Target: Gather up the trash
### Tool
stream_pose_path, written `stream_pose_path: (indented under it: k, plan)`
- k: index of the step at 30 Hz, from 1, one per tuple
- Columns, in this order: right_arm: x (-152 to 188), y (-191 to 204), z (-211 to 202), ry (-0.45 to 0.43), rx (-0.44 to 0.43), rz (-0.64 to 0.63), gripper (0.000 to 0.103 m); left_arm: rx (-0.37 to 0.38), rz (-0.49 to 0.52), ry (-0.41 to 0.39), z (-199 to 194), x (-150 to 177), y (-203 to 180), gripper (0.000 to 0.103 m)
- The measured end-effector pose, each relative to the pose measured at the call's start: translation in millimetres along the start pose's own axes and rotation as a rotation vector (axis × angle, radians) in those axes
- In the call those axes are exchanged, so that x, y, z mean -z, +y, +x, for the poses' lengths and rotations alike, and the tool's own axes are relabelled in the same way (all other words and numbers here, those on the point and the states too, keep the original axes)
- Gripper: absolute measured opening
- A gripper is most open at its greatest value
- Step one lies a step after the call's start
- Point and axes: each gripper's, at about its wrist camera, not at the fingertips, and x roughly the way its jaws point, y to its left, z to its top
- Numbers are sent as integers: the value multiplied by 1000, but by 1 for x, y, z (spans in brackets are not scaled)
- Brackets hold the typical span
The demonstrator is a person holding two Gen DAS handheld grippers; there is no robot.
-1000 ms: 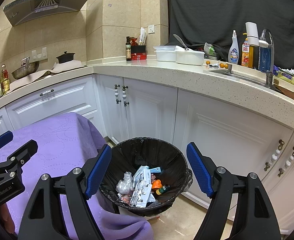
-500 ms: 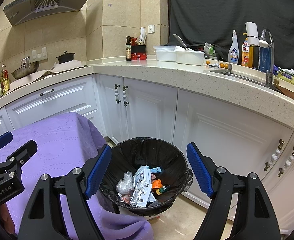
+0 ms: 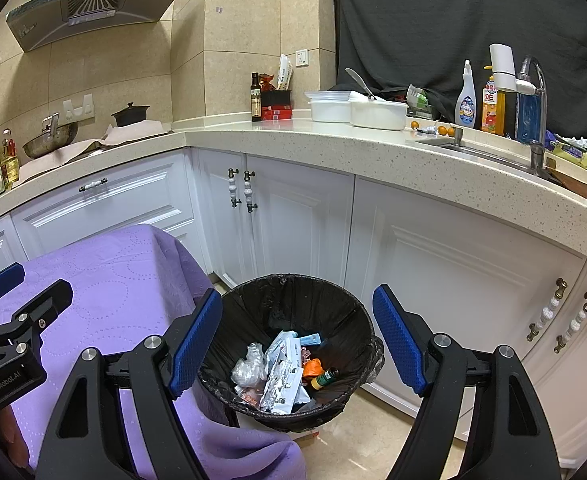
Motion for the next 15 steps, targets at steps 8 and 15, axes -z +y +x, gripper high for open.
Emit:
stream_pose_path:
  k: [8,15]
  plan:
    - [0,1,-1,0,1,0,75,-8,-9,1,-1,0,4,88]
    - [0,1,-1,2,1,0,75,-4,-28,-1,-1,-2,7,91]
